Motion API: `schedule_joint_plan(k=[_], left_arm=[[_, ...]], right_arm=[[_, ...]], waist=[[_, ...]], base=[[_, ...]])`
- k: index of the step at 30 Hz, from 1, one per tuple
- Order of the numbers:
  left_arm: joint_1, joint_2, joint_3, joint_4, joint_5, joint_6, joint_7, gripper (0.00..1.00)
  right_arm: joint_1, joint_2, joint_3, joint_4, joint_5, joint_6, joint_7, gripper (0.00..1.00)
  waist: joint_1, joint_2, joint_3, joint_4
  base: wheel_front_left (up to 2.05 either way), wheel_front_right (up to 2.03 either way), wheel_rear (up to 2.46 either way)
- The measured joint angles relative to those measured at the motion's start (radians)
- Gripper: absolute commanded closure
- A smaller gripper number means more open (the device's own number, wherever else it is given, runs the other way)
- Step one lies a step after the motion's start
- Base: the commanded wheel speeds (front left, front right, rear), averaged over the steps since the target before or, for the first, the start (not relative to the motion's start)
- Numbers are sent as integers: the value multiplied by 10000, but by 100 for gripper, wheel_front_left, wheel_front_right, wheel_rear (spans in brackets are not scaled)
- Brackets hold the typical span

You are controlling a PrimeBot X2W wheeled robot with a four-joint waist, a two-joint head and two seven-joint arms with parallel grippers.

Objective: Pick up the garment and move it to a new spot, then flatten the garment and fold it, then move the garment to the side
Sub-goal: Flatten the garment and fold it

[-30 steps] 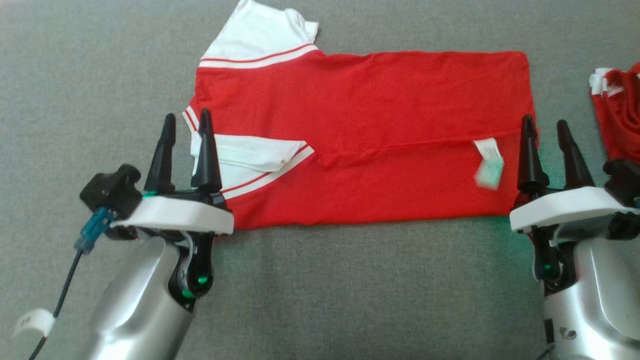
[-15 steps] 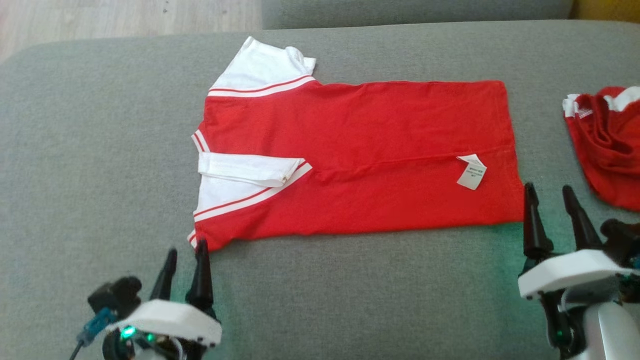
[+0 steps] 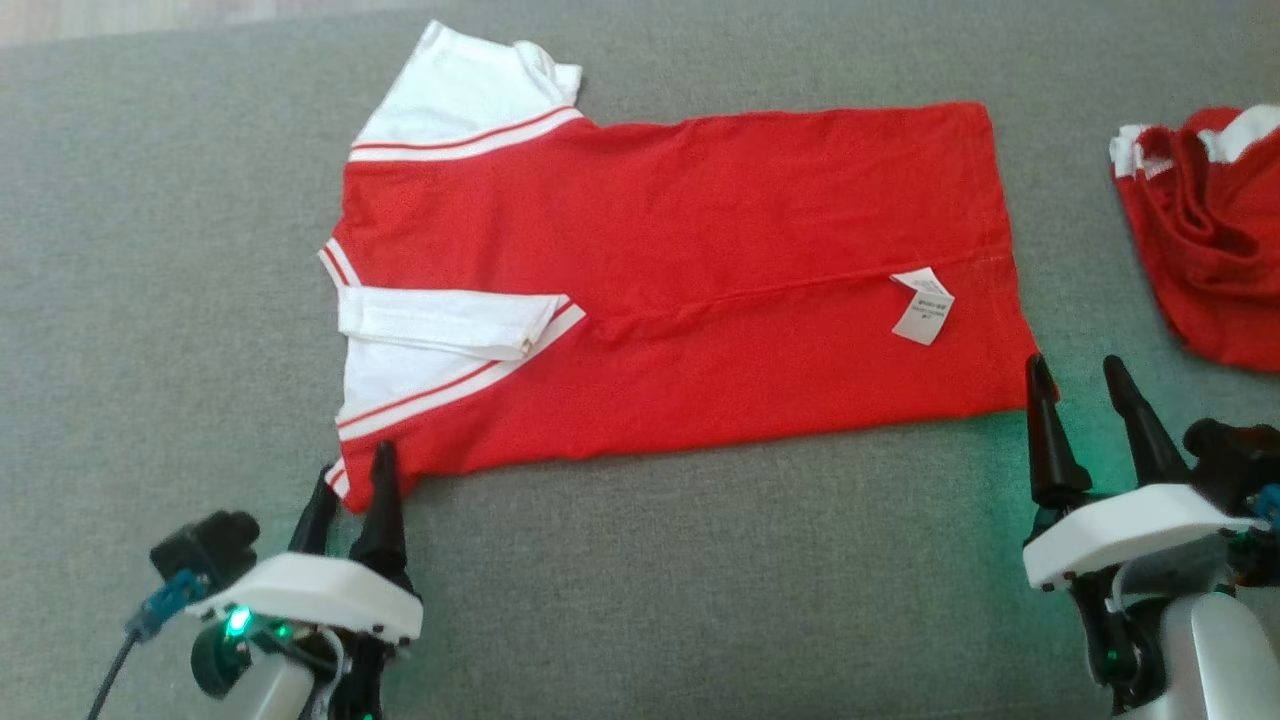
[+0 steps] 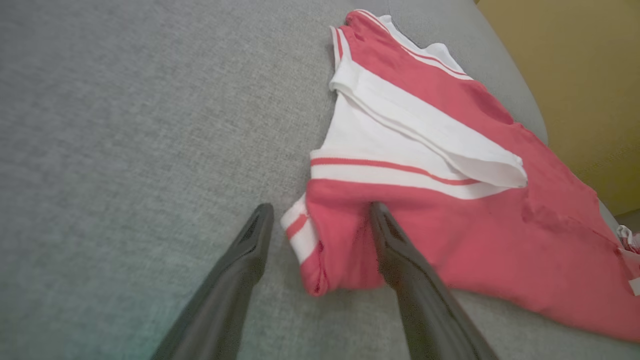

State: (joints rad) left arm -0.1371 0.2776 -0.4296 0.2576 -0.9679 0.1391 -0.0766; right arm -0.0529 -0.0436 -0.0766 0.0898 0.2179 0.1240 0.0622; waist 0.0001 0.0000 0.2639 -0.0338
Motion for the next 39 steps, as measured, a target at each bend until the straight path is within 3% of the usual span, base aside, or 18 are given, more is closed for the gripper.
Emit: schedule_joint_plan(k=[1,3,12,13,17,23,26,29,33,39], left_arm=[[0,0,0,0,0,0,0,43],[-103,13,0,6,0,-82,17,100],[-109,222,21,-518,284,-157,-408,100],[-109,291,23,-692,343,-148,-407,100],[-109,407,-13,-1406,556,-36,-407,100],[-95,688,-88,-2491,740,194,-295,100],[-94,947,-173,-3177,917,305,-100,100],[-19,1290,-171,-4418,974,621,316,100],[582,1666,-320,-5219,965,951,915,100],[2306,1735,-637,-5260,779,1369,1043,100]], right_arm=[[0,0,0,0,0,0,0,0],[-20,0,-2,134,4,0,17,0],[-410,0,2,1319,357,0,293,0],[-502,-2,-17,1494,462,0,305,7],[-881,-2,-13,2220,918,0,426,100],[-1220,2,-219,2397,1833,0,374,100],[-1265,0,-535,1870,2021,0,522,100],[-1130,0,-922,905,2029,0,1411,100],[-166,0,-947,56,1751,0,2441,100],[1522,29,-955,-518,1858,0,2740,100]], waist=[[0,0,0,0],[0,0,109,-42],[0,0,102,183],[0,0,84,234],[1,0,3,427],[0,0,-315,549],[0,0,-559,560],[-1,0,-895,549],[-2,0,-1113,516],[-2,0,-1104,448]], base=[[0,0,0],[0,0,0],[0,0,0],[0,0,0],[0,0,0],[0,0,0],[0,0,0],[0,0,0],[0,0,0],[0,0,0]])
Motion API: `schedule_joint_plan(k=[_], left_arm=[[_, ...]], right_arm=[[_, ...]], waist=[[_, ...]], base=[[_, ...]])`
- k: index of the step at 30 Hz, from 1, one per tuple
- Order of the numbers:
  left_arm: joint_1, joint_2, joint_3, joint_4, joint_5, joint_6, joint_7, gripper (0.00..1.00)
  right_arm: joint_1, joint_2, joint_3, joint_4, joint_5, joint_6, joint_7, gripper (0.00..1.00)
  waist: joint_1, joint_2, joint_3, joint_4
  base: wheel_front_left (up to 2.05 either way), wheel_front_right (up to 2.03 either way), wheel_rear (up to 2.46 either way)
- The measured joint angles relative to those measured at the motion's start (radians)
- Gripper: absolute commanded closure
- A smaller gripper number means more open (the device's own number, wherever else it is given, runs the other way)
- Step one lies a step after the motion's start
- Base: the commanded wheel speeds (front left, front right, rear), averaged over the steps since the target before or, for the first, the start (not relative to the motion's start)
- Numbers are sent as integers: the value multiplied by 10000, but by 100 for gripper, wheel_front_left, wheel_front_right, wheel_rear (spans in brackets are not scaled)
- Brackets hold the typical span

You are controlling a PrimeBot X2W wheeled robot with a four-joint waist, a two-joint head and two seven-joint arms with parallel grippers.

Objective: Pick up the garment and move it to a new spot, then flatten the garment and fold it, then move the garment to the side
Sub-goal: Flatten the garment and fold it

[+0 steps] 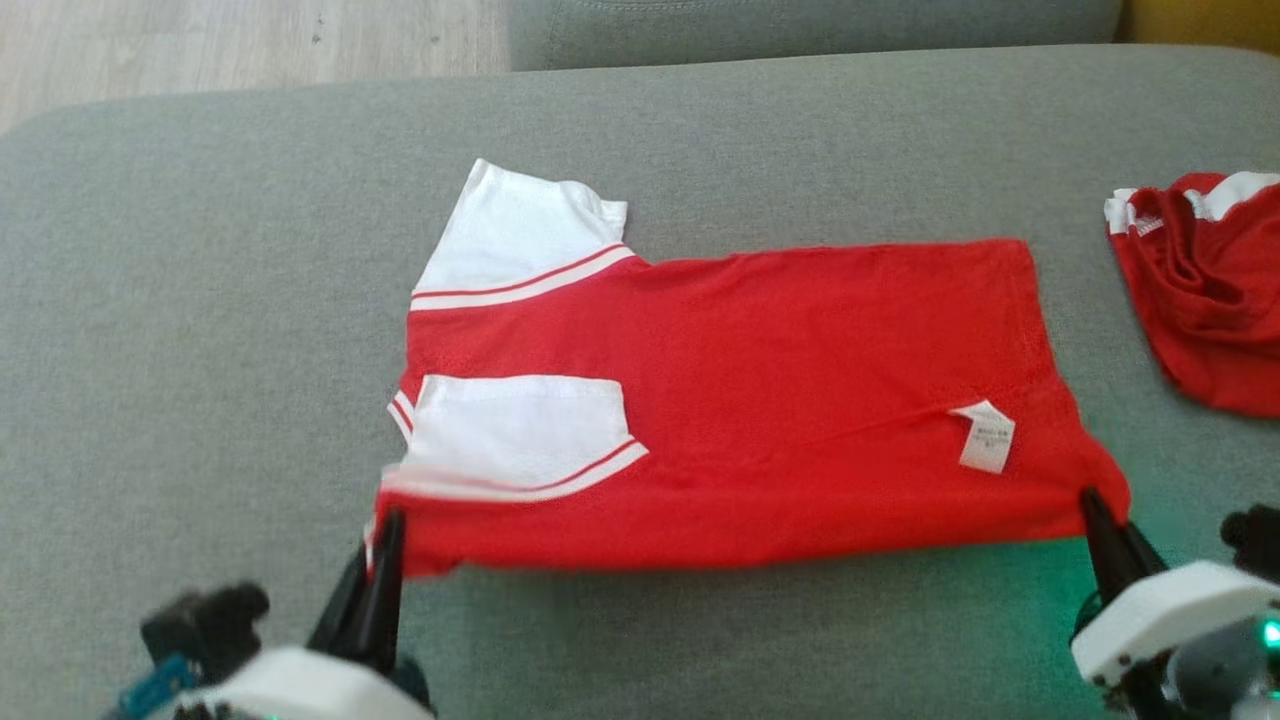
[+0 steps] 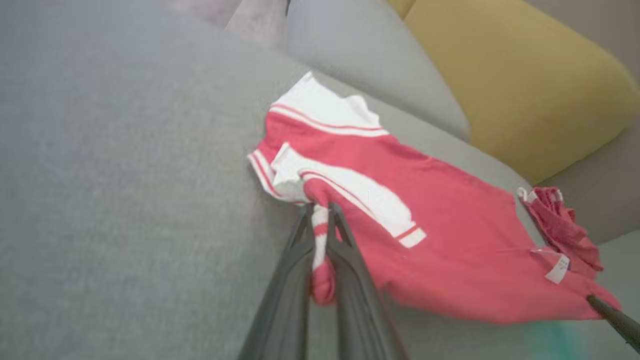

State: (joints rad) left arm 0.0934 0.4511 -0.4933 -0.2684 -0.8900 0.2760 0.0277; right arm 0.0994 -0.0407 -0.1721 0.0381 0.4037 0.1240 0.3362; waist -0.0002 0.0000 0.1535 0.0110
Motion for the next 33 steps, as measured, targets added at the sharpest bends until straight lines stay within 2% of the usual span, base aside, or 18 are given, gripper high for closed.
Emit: schedule_joint_plan(k=[7,8,9,10,11,12,13,17,20,25,27,28,33], left_arm=[[749,-211,-150,1137,-357,-23,-217,100],[772,-230,-190,1346,-357,-36,-217,100],[778,-238,-234,1542,-357,-54,-217,100],[778,-263,-242,1712,-357,-105,-236,100],[776,-301,-238,1804,-357,-127,-345,81],[767,-339,-236,1875,-357,-157,-445,52],[764,-359,-224,1939,-355,-199,-529,2],[642,-322,-178,1960,-232,-224,-658,0],[58,-128,-33,1841,59,-399,-738,0],[-2105,727,178,1699,663,-729,-140,0],[-3197,899,242,1653,792,-961,253,0],[-3197,899,242,1653,792,-961,253,0],[-5913,1361,280,2079,947,-1563,1638,0]], right_arm=[[350,10,-2,-69,-134,0,-169,98],[360,15,-27,-13,-182,0,-261,87],[363,15,-42,59,-249,0,-316,62],[366,15,-48,113,-330,0,-364,21],[367,19,-48,155,-359,2,-412,0],[368,19,-48,203,-359,2,-451,0],[372,19,-71,232,-359,2,-476,0],[388,19,-305,180,-360,0,-614,0],[330,19,-347,-182,-416,0,-953,0],[-439,13,-23,-690,-522,0,-1266,0],[-930,12,286,-963,-587,0,-1384,0],[-930,12,286,-963,-587,0,-1384,0],[-1992,4,936,-1484,-989,0,-1425,0]], waist=[[1,0,76,-88],[1,0,80,-110],[1,0,83,-131],[1,0,86,-148],[1,0,88,-158],[1,0,88,-163],[1,0,91,-168],[1,0,151,-206],[1,0,303,-240],[3,0,678,-374],[3,0,872,-442],[3,0,872,-442],[4,0,1462,-703]], base=[[0,0,0],[0,0,0],[0,0,0],[0,0,0],[0,0,0],[0,0,0],[0,0,0],[0,0,0],[0,0,0],[0,0,0],[0,0,0],[0,0,0],[0,0,0]])
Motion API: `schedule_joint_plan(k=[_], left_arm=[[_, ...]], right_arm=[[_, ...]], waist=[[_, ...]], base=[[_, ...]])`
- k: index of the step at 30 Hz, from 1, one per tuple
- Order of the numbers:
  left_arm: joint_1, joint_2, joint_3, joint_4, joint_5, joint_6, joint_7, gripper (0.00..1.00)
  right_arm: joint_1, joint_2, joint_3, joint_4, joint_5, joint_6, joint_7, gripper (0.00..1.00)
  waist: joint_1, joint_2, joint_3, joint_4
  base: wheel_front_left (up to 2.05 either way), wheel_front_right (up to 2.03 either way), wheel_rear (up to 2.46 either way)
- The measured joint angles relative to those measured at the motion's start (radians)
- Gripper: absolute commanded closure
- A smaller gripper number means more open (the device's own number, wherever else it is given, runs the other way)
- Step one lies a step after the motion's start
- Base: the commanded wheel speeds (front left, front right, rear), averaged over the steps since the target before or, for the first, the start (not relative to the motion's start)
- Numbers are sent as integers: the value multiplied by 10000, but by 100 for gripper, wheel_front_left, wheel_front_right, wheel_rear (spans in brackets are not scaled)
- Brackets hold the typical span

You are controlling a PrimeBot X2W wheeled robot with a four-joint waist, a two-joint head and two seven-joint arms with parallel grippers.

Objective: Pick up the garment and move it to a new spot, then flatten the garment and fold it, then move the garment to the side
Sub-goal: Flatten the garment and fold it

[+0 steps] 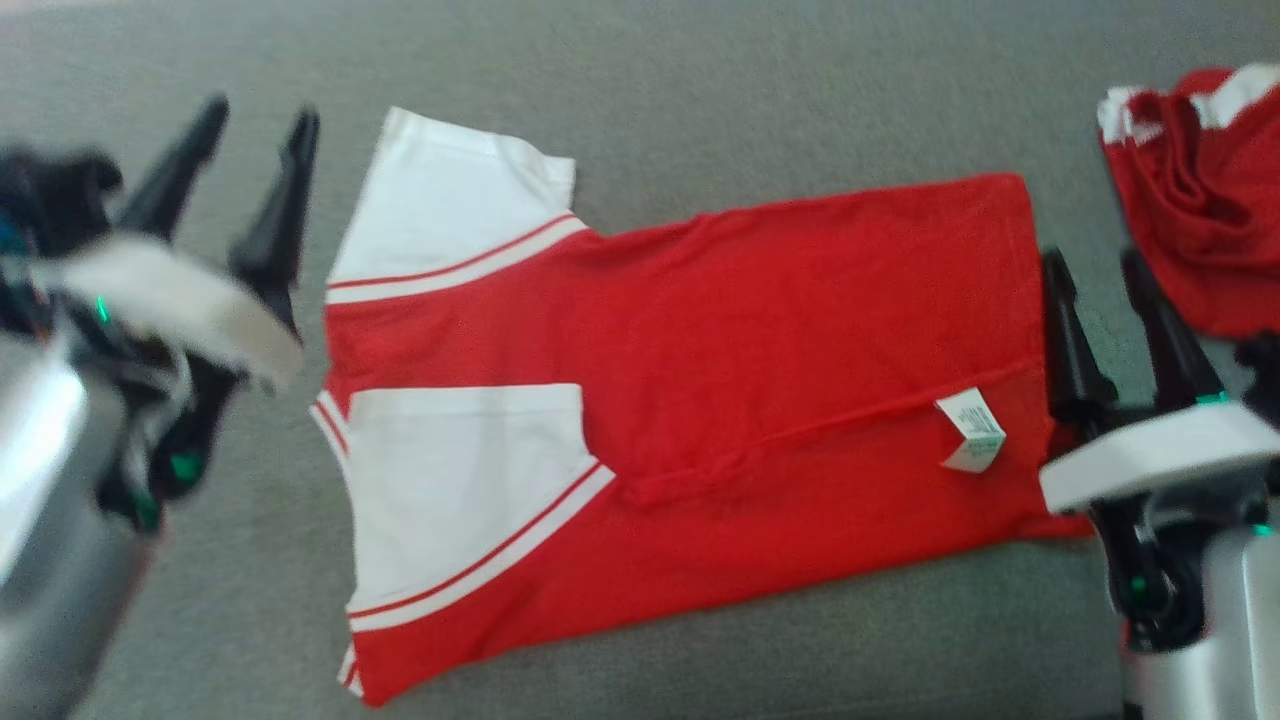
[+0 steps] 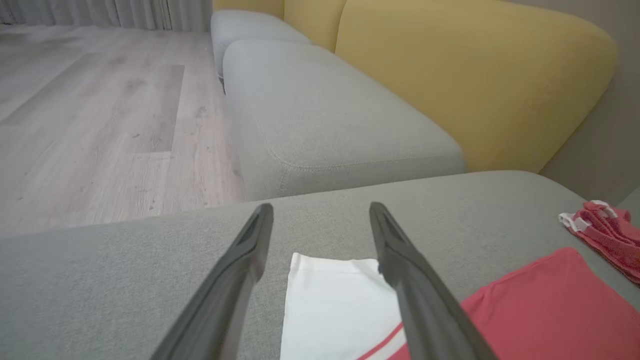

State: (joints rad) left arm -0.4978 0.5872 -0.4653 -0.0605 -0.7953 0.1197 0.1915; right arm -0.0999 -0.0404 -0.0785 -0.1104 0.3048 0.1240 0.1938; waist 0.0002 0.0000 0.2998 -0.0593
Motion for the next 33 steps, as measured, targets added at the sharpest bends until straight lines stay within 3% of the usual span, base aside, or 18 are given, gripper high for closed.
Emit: schedule_joint_plan(k=[9,16,25,27,28,31,32,33], left_arm=[[-2503,472,-625,2259,203,-951,2219,0],[-2826,591,-779,3572,219,-936,2880,0],[-3084,771,-922,3613,98,-1218,3498,0],[-3084,780,-936,3498,17,-1279,3657,20],[-3087,777,-976,3440,17,-1290,3720,42],[-3153,732,-1177,3317,17,-1298,3791,76],[-3152,698,-1198,3300,17,-1300,3785,97],[-3152,660,-1216,3290,44,-1302,3722,100]], right_arm=[[-1295,-19,788,-38,-88,0,-8,0],[-1705,-35,1244,387,-31,0,-366,0],[-1781,-35,1337,706,65,0,-585,0],[-1790,-35,1338,721,65,0,-623,0],[-1801,-35,1338,742,58,0,-621,0],[-1937,-35,1323,786,-123,0,-616,0],[-2034,-35,1313,828,-161,0,-587,0],[-2133,-35,1302,865,-182,0,-506,0]], waist=[[1,0,1229,-797],[0,0,2030,-1649],[-3,0,2215,-2027],[-3,0,2221,-2026],[-2,0,2225,-2019],[-3,0,2233,-1966],[-3,0,2230,-1942],[-2,0,2220,-1910]], base=[[0,0,0],[0,0,0],[0,0,0],[0,0,0],[0,0,0],[0,0,0],[0,0,0],[0,0,0]])
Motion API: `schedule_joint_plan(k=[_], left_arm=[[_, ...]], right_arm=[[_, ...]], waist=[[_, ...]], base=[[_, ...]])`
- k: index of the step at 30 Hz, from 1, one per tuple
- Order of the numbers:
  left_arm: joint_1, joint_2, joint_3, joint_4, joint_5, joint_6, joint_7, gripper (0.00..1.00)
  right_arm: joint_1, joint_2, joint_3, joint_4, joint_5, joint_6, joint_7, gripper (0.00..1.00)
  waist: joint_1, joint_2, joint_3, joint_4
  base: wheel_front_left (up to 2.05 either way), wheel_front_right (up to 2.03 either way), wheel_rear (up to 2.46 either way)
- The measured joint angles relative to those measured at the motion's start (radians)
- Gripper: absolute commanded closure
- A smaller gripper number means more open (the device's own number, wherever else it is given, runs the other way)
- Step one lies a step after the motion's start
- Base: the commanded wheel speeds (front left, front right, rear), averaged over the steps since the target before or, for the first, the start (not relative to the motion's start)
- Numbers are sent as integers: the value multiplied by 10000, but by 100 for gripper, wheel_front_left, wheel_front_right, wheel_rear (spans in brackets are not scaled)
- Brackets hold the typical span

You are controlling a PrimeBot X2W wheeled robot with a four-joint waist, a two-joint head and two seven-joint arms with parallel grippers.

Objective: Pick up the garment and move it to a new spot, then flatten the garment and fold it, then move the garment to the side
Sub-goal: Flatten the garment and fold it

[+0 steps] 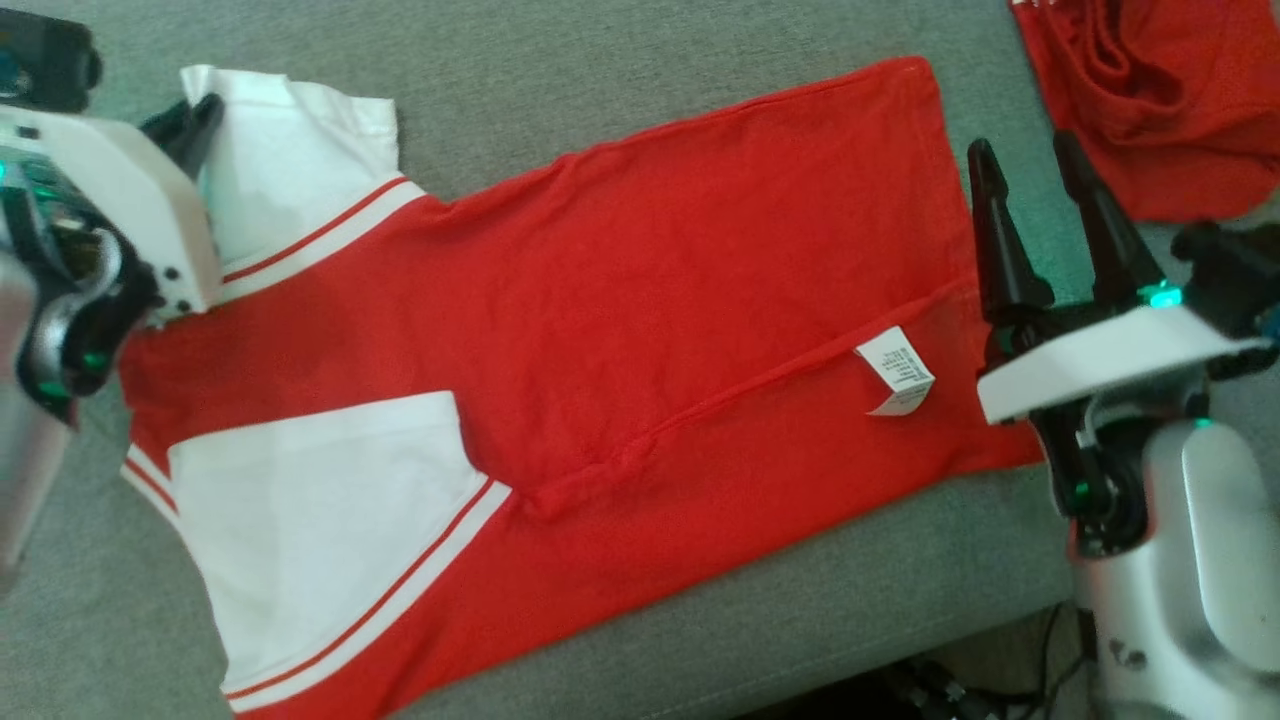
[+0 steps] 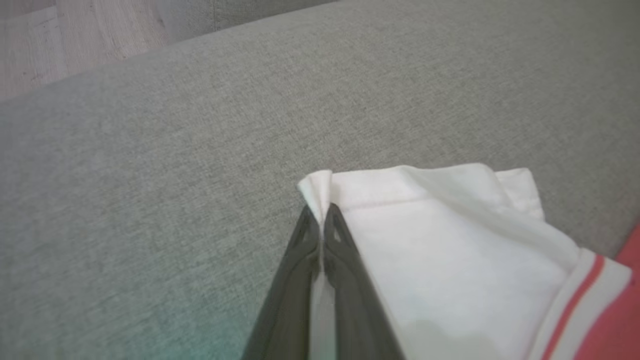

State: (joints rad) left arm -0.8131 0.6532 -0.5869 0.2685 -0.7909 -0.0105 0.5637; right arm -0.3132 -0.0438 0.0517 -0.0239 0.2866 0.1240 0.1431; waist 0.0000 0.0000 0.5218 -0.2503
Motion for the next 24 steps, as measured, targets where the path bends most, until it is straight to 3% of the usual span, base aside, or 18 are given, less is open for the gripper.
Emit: schedule_joint_plan(k=[10,18,24], left_arm=[[22,-529,-10,104,82,-176,-1425,100],[185,-1057,-119,-614,90,-433,-2228,100],[425,-1200,-295,-1133,92,-439,-2393,100]], right_arm=[[-1036,-117,-587,1009,-1120,0,1381,0],[-1892,-974,-963,2535,-1388,0,2523,0],[-2333,-1212,-1210,3294,-1321,2,2991,0]], waist=[[0,0,-441,621],[-1,0,-995,1548],[-1,0,-1108,2106]], base=[[0,0,0],[0,0,0],[0,0,0]])
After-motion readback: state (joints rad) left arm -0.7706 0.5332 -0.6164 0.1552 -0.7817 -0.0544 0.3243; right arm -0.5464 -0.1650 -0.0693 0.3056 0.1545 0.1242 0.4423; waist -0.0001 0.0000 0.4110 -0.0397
